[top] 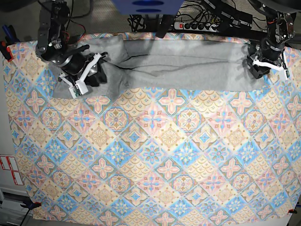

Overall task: Fold the T-shirt properly
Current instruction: 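Pull the hem flap with the right gripper onto the folded strip, then grasp the strip's end with the left gripper and drag it outward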

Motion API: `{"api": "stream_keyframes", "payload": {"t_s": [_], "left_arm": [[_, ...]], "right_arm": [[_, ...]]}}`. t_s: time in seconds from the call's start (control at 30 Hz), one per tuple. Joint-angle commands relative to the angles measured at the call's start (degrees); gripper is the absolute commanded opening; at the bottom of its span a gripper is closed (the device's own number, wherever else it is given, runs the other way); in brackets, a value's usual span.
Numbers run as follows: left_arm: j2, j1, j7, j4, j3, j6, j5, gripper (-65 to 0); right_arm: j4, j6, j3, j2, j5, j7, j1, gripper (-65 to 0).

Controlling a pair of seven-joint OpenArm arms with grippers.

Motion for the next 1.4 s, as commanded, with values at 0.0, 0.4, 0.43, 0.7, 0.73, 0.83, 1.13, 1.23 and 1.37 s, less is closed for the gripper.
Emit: {"api": "stream_keyframes", "payload": {"t_s": [0.0,0.4,0.43,0.7,0.73,0.83,1.13,1.23,1.37], "left_arm": [[-1.2,0.6,-0.9,-0.5,-1.6,-0.1,-0.1,-48.5],[-3.4,-1.8,-0.6,-8.7,-2.1,-0.1,-0.1,-32.3],[-3.4,-1.8,0.1,-8.6,-2.1,-0.1,-0.2,-30.9],[-3.6,-1.9,2.5,-8.4,-2.2,-0.2,-0.2,-28.8],[-3.6,-2.1,2.6,-7.5,-2.2,-0.2,-0.2,-28.8],[-3.5,-1.9,3.0,-3.2,-2.1,-0.2,0.1,-28.8],[-3.6,-4.4,6.7,-4.4,-2.1,-0.2,0.4,-28.7],[-3.6,-5.8,6.7,-6.9,-2.1,-0.2,0.4,-28.7],[-3.6,-7.4,6.7,-9.2,-2.0,-0.2,0.4,-28.7]], "right_arm": [[0.9,0.1,-0.6,0.4,0.9,1.2,0.9,-48.5],[0.8,0.1,-2.3,0.4,0.9,1.1,1.9,-48.5],[0.8,0.1,-2.3,0.4,0.9,1.0,1.9,-48.5],[0.8,0.1,-2.3,0.4,0.9,1.1,1.9,-48.5],[0.8,0.1,-2.3,0.4,0.9,1.1,1.9,-48.5],[0.8,0.1,-2.3,0.4,0.9,1.1,1.9,-48.5],[-0.7,0.1,-2.4,0.4,0.9,1.2,1.9,-48.5],[-0.7,0.1,-2.4,0.4,0.9,1.2,1.9,-48.5],[-0.7,0.1,-2.4,0.4,0.9,1.2,1.9,-48.5]]}}
